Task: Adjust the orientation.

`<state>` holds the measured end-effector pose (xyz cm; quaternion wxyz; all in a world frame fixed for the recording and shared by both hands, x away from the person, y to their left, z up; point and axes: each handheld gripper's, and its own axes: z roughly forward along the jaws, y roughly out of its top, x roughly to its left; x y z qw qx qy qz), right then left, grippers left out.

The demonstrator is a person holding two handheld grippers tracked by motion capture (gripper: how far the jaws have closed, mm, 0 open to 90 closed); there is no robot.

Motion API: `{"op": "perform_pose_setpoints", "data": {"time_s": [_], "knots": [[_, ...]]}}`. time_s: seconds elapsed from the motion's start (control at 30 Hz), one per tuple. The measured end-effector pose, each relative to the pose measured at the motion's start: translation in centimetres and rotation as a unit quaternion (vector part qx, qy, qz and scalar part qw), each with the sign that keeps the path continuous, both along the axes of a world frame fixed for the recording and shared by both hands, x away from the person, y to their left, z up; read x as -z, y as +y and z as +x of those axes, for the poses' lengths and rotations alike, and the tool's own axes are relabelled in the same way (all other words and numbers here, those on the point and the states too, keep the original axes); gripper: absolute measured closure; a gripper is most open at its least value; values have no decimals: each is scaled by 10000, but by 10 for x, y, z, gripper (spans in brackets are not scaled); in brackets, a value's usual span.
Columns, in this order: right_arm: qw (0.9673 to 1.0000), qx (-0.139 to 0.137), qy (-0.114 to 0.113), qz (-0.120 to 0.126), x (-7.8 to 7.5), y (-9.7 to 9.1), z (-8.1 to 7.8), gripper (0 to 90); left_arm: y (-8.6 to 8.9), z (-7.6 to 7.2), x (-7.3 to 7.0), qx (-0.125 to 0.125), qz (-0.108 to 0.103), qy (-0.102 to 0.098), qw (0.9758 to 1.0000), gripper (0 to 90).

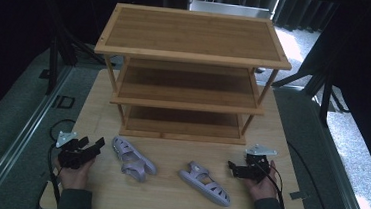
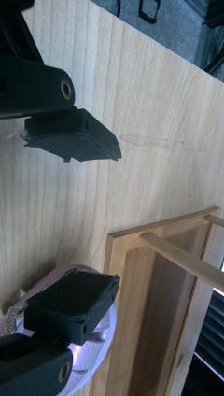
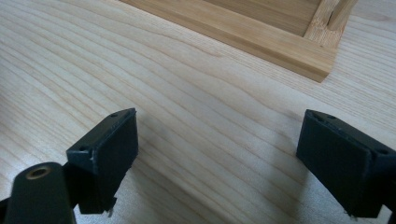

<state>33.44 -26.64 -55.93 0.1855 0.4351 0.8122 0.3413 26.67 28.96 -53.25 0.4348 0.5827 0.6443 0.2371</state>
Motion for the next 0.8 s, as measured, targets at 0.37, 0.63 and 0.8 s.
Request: {"op": "perform_pose_setpoints", "data": {"time_s": [0.37,0.63,0.8], "knots": [[10000,23,-10,-3,0,0,0,125,-11,-17,-12,415,-107,-310,9986,390],[10000,36,-13,-4,0,0,0,127,-33,-32,-21,1193,-18,-740,9901,577],[10000,46,-10,-1,0,0,0,127,-45,-33,-24,1494,146,-771,9857,627]]}}
